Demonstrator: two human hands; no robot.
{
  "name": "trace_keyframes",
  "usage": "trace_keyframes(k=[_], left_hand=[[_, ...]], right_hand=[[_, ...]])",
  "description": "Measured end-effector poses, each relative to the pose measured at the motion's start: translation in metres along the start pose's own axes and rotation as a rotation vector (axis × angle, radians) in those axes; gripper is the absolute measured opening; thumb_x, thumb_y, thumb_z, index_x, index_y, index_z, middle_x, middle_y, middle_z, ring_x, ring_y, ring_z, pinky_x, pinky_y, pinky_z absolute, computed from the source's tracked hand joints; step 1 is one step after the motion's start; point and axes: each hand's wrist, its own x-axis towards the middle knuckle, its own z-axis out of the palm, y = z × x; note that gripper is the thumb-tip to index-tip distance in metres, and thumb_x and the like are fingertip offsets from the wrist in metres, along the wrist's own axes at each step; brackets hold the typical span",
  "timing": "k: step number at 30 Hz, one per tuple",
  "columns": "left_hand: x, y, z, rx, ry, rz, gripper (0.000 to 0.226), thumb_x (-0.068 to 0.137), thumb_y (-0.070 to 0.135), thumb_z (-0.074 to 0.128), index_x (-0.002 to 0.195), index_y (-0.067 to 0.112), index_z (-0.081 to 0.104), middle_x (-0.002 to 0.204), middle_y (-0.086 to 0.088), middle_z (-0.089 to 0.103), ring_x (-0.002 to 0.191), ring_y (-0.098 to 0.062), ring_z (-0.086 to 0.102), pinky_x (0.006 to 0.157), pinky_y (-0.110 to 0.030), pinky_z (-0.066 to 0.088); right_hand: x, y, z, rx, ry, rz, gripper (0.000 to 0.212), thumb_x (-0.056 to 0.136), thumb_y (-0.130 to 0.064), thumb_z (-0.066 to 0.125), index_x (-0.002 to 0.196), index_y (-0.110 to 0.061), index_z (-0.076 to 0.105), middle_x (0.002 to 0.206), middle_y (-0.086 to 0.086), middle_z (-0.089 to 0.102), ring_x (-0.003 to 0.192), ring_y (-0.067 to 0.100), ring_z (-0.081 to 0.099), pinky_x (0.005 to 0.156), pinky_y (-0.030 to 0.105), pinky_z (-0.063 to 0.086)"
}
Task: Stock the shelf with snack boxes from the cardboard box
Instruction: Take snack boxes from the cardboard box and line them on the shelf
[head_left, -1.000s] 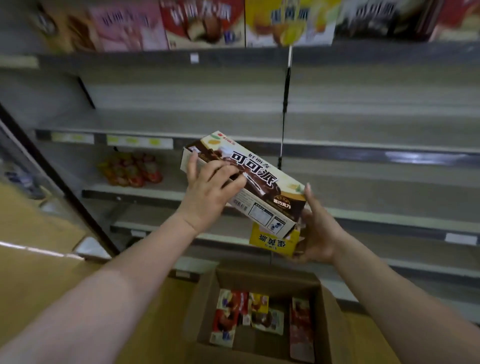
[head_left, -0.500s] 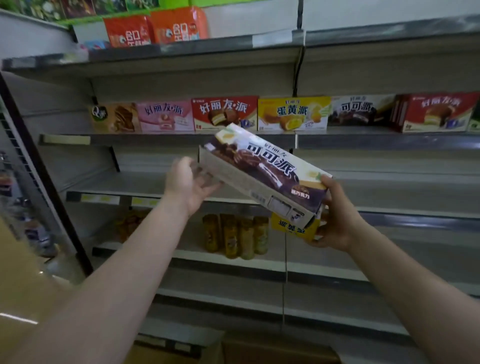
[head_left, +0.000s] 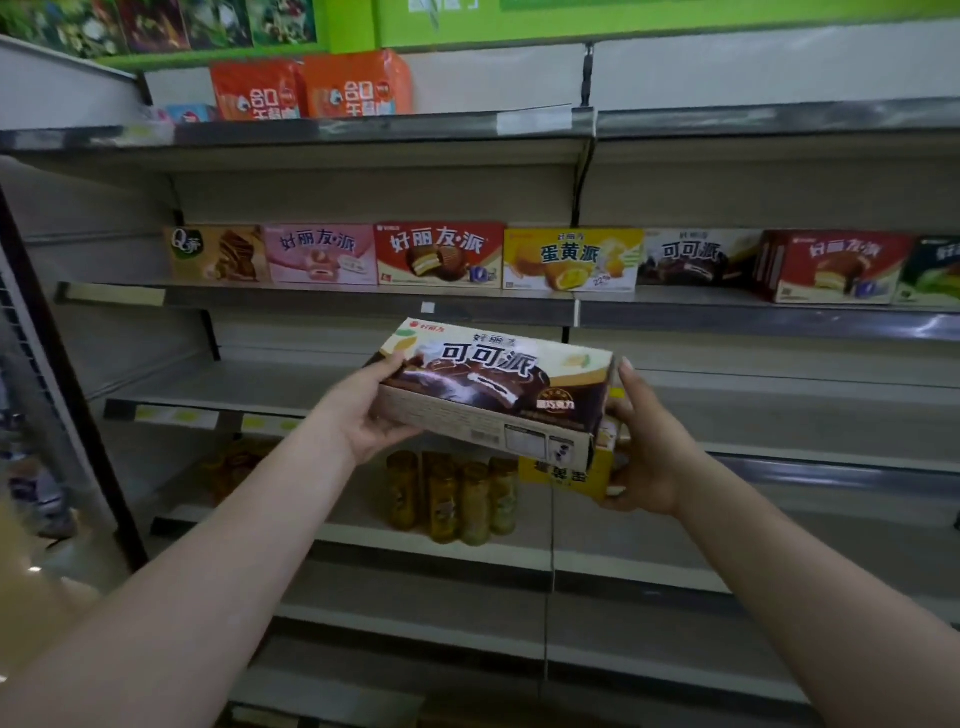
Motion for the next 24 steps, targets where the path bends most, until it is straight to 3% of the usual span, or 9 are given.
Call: trace_keyframes(k=[2,3,7,9,12,15,20,24], left_hand=[[0.002,-0.002,0.011,-0.034,-0.002,0.003,0.043,0.086,0.022,0.071,0.123,0.014,0.049,0.114,-0.020,0.062,0.101,-0.040,0.062,0.079,-0.056,0.056],[0.001,-0.002,0.016,-0.047,-0.003,0.006,0.040,0.086,0.022,0.070,0.120,0.013,0.050,0.111,-0.020,0.062,0.099,-0.039,0.063,0.075,-0.055,0.057],[-0.004,-0.009,0.057,-0.083,-0.053,0.039,0.029,0.088,0.022,0.068,0.109,0.011,0.051,0.104,-0.018,0.065,0.091,-0.035,0.065,0.055,-0.050,0.059],[-0.006,-0.016,0.075,-0.092,-0.070,0.073,0.032,0.088,0.022,0.068,0.113,0.012,0.051,0.106,-0.017,0.065,0.095,-0.034,0.065,0.064,-0.052,0.059],[-0.009,-0.027,0.099,-0.096,-0.081,0.125,0.031,0.088,0.023,0.068,0.114,0.013,0.052,0.114,-0.016,0.064,0.103,-0.034,0.064,0.082,-0.056,0.056],[-0.014,-0.033,0.115,-0.131,-0.079,0.143,0.031,0.087,0.023,0.069,0.113,0.014,0.054,0.114,-0.016,0.065,0.103,-0.034,0.064,0.082,-0.056,0.056],[-0.021,-0.033,0.129,-0.196,-0.067,0.126,0.027,0.088,0.021,0.068,0.107,0.012,0.051,0.110,-0.017,0.065,0.100,-0.034,0.065,0.082,-0.056,0.056],[-0.018,-0.028,0.142,-0.186,-0.085,0.132,0.026,0.088,0.021,0.068,0.106,0.013,0.051,0.112,-0.018,0.064,0.102,-0.034,0.064,0.084,-0.055,0.055]], right_hand=[[-0.002,-0.005,-0.008,0.056,0.025,-0.004,0.054,0.087,-0.072,0.038,0.101,-0.026,0.063,0.051,0.001,0.060,0.053,0.019,0.054,0.073,0.038,0.041],[-0.004,-0.008,-0.012,0.060,0.041,-0.003,0.045,0.090,-0.065,0.041,0.098,-0.025,0.062,0.052,0.001,0.061,0.051,0.019,0.055,0.072,0.038,0.042],[-0.013,-0.024,-0.044,0.060,0.146,-0.039,0.031,0.093,-0.053,0.049,0.095,-0.026,0.065,0.097,0.009,0.068,0.087,0.030,0.061,0.070,0.041,0.047],[-0.017,-0.031,-0.062,0.037,0.175,-0.047,0.036,0.092,-0.057,0.048,0.102,-0.029,0.066,0.104,0.008,0.067,0.092,0.030,0.061,0.069,0.038,0.048],[-0.022,-0.040,-0.084,-0.019,0.201,-0.054,0.034,0.088,-0.055,0.054,0.102,-0.025,0.065,0.095,0.006,0.068,0.083,0.028,0.063,0.064,0.034,0.048],[-0.022,-0.049,-0.099,-0.080,0.199,-0.096,0.016,0.097,-0.039,0.049,0.104,-0.028,0.059,0.089,0.003,0.064,0.069,0.026,0.062,0.056,0.032,0.048],[-0.014,-0.067,-0.112,-0.121,0.181,-0.164,0.022,0.102,-0.030,0.041,0.119,-0.035,0.054,0.094,-0.001,0.060,0.073,0.026,0.060,0.054,0.033,0.048],[-0.010,-0.082,-0.138,-0.037,0.226,-0.175,0.022,0.101,-0.031,0.044,0.118,-0.044,0.049,0.097,0.003,0.060,0.076,0.027,0.059,0.066,0.038,0.046]])
